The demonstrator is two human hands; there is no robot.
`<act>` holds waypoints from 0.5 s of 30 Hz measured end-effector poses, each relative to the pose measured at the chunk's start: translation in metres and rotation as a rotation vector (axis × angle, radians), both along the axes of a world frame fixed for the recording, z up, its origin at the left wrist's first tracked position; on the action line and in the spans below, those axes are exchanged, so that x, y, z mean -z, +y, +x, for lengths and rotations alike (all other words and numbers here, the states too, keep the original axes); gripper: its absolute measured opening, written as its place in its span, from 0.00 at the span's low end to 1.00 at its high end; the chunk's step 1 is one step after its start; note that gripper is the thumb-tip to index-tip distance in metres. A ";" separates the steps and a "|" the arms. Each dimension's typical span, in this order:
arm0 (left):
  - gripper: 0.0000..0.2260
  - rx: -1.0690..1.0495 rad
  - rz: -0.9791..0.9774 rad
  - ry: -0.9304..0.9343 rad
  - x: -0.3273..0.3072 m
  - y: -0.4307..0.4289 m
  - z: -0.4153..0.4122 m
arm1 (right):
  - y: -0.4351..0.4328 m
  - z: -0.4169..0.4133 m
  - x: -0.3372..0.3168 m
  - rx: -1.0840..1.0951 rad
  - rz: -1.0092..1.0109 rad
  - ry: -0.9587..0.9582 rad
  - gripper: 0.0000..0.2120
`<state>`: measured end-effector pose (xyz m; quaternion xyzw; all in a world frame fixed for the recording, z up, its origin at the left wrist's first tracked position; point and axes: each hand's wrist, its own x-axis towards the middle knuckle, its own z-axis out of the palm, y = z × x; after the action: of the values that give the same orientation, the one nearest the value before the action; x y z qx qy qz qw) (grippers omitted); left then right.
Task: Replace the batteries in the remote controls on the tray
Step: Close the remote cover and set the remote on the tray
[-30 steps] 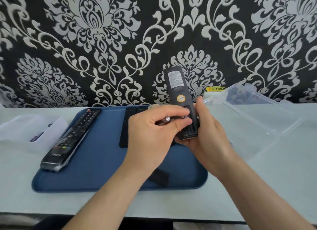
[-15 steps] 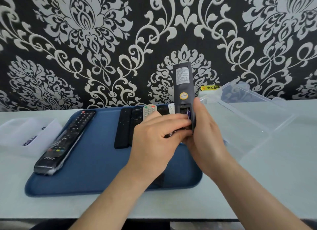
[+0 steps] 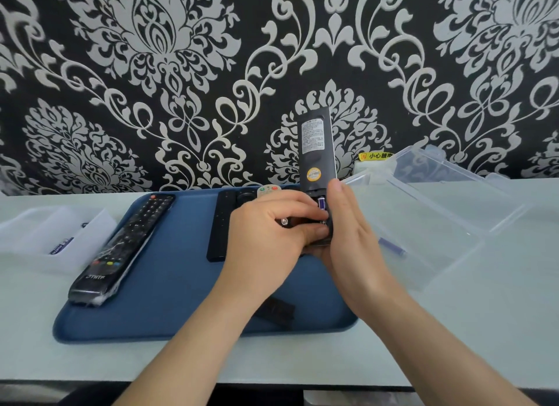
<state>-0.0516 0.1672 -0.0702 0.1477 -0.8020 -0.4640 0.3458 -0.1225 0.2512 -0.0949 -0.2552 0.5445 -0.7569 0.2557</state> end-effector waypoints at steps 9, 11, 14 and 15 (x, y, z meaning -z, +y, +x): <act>0.15 -0.165 -0.413 0.011 -0.006 -0.001 0.005 | 0.004 -0.006 -0.009 -0.158 -0.056 -0.064 0.16; 0.15 -0.184 -0.428 -0.004 -0.003 -0.003 0.003 | 0.006 -0.009 -0.009 -0.199 -0.072 -0.084 0.17; 0.17 -0.165 -0.380 -0.042 0.002 -0.005 0.002 | 0.008 -0.010 -0.008 -0.202 -0.076 -0.122 0.19; 0.18 -0.150 -0.365 -0.061 0.003 -0.006 0.001 | 0.008 -0.011 -0.008 -0.197 -0.074 -0.136 0.18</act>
<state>-0.0507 0.1614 -0.0728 0.1558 -0.8697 -0.2791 0.3762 -0.1336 0.2597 -0.0873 -0.2648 0.4697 -0.7635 0.3555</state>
